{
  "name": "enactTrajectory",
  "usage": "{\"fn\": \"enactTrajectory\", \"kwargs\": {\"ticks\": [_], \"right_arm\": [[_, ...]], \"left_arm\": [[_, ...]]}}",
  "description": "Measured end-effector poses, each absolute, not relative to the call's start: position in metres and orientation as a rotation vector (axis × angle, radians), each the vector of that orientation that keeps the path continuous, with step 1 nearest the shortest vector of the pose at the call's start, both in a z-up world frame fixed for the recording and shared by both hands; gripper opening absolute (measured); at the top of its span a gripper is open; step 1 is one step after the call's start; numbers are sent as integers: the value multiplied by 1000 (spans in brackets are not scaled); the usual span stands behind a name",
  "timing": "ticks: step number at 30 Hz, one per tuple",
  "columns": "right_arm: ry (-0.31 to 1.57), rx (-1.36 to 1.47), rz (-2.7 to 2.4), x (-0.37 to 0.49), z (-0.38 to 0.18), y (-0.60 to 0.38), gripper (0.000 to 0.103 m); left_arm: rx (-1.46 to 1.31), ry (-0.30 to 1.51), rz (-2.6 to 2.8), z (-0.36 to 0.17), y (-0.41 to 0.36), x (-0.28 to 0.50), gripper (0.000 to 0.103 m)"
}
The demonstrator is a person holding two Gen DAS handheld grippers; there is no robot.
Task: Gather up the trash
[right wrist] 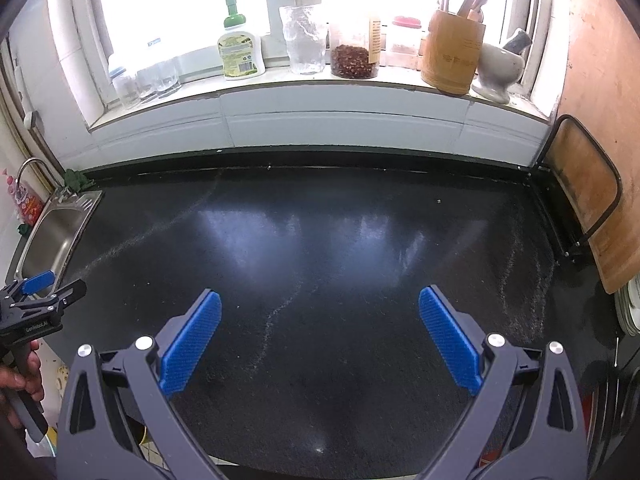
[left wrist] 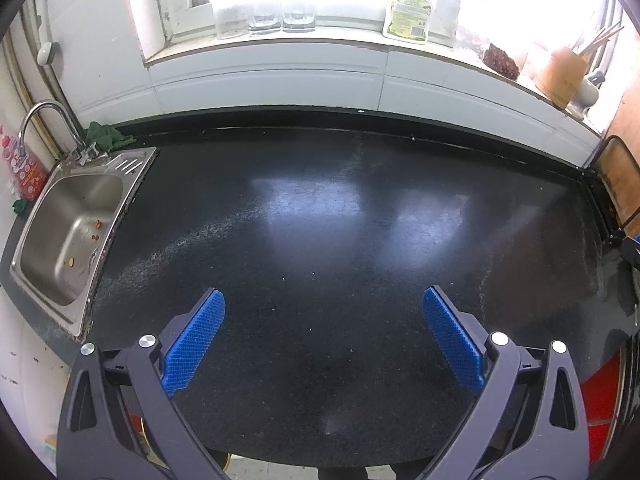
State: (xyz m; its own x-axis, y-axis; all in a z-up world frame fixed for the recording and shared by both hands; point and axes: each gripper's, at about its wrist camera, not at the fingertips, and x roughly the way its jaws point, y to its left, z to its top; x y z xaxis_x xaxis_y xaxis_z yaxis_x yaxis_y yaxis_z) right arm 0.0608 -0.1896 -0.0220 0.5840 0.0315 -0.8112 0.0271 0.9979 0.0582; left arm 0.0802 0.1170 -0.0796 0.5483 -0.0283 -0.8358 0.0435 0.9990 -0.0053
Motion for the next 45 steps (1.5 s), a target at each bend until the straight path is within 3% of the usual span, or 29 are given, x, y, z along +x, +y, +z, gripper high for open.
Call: {"fn": "enactTrajectory", "kwargs": {"ticks": [45], "right_arm": [[961, 64, 14, 66, -26, -180, 96]], "left_arm": [[24, 1002, -41, -82, 128, 87, 96]]}}
